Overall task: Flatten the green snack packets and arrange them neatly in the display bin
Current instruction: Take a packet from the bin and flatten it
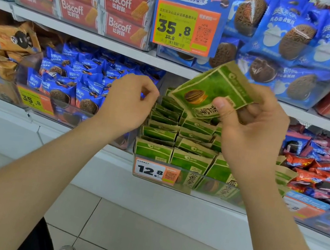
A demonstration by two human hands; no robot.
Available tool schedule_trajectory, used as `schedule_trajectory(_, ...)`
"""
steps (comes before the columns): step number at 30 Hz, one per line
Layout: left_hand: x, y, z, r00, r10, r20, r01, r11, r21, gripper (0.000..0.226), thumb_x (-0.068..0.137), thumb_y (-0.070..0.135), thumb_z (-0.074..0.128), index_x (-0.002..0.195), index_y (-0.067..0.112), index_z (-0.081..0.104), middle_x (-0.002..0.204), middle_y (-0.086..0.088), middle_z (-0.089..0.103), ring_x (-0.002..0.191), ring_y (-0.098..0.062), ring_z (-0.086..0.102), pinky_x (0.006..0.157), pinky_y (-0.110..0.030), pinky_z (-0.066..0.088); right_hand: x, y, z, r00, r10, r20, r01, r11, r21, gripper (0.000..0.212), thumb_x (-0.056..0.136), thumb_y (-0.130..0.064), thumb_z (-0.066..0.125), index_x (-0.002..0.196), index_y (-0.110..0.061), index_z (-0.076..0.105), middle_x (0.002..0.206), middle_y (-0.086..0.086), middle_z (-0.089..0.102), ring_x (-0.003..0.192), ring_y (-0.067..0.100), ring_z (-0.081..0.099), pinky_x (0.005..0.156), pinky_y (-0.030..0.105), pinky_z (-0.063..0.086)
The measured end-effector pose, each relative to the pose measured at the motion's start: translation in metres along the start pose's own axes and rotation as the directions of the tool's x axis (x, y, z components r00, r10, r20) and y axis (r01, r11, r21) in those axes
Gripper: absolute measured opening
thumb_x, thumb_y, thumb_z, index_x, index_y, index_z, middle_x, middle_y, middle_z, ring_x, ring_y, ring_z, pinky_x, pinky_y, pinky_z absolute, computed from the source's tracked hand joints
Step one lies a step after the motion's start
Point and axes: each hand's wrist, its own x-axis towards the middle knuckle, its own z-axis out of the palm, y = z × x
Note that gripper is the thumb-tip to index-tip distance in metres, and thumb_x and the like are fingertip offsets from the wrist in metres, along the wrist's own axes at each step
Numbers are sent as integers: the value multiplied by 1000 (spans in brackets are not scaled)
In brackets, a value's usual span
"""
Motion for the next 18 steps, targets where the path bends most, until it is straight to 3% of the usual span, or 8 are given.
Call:
schedule_trajectory(2, 10, -16, 11, 998, 32, 54, -38, 992, 121, 11, 96, 16, 73, 92, 22, 80, 86, 4, 63, 107, -19, 52, 87, -28, 42, 1, 10, 8, 999, -37, -8, 36, 996, -87, 29, 93, -21, 82, 119, -17, 70, 105, -6, 79, 96, 12, 77, 87, 42, 63)
schedule_trajectory(4, 18, -24, 18, 990, 3, 144, -28, 985, 171, 4, 91, 25, 81, 94, 26, 81, 100, -4, 59, 117, -24, 45, 92, -23, 35, 3, 16, 19, 998, -57, 22, 60, 989, -136, 27, 93, -24, 82, 117, -18, 70, 100, -11, 78, 87, 11, 76, 81, 44, 62)
schedule_trajectory(7, 28, -31, 21, 962, -99, 256, 45, 977, 209, 33, 77, 53, 83, 105, 35, 81, 124, -12, 53, 126, -29, 45, 107, -38, 44, 6, 23, 35, 997, -61, 55, 71, 973, -221, 29, 93, -34, 81, 116, -20, 70, 91, -11, 76, 74, 16, 72, 75, 48, 59)
schedule_trajectory(10, 30, -29, 18, 923, -172, 345, 70, 955, 289, 65, 51, 69, 64, 107, 39, 78, 121, -8, 54, 126, -32, 48, 101, -47, 53, 13, 30, 44, 996, 9, 86, 11, 973, -232, 26, 93, -35, 80, 113, -25, 68, 88, -11, 77, 77, 11, 74, 76, 48, 62)
schedule_trajectory(12, 28, -25, 18, 925, -189, 331, 80, 945, 316, 60, 50, 64, 65, 104, 38, 76, 115, -5, 53, 121, -30, 52, 95, -47, 56, 18, 33, 45, 993, 67, 100, -45, 977, -211, 25, 91, -35, 81, 110, -28, 66, 89, -13, 78, 81, 10, 76, 79, 49, 63)
schedule_trajectory(15, 23, -17, 21, 953, -191, 235, 121, 952, 281, 29, 67, 35, 81, 94, 42, 76, 112, -3, 52, 109, -28, 59, 89, -43, 57, 23, 35, 41, 990, 90, 105, -59, 963, -264, 23, 91, -32, 83, 104, -29, 63, 88, -13, 77, 78, 8, 75, 78, 46, 62)
schedule_trajectory(18, 20, -17, 27, 981, -143, 129, 102, 953, 285, 24, 80, 18, 80, 92, 39, 81, 119, -1, 54, 99, -28, 63, 83, -39, 54, 25, 36, 38, 985, 105, 136, -63, 956, -287, 27, 91, -29, 84, 95, -37, 59, 87, -13, 76, 77, 8, 74, 77, 44, 62)
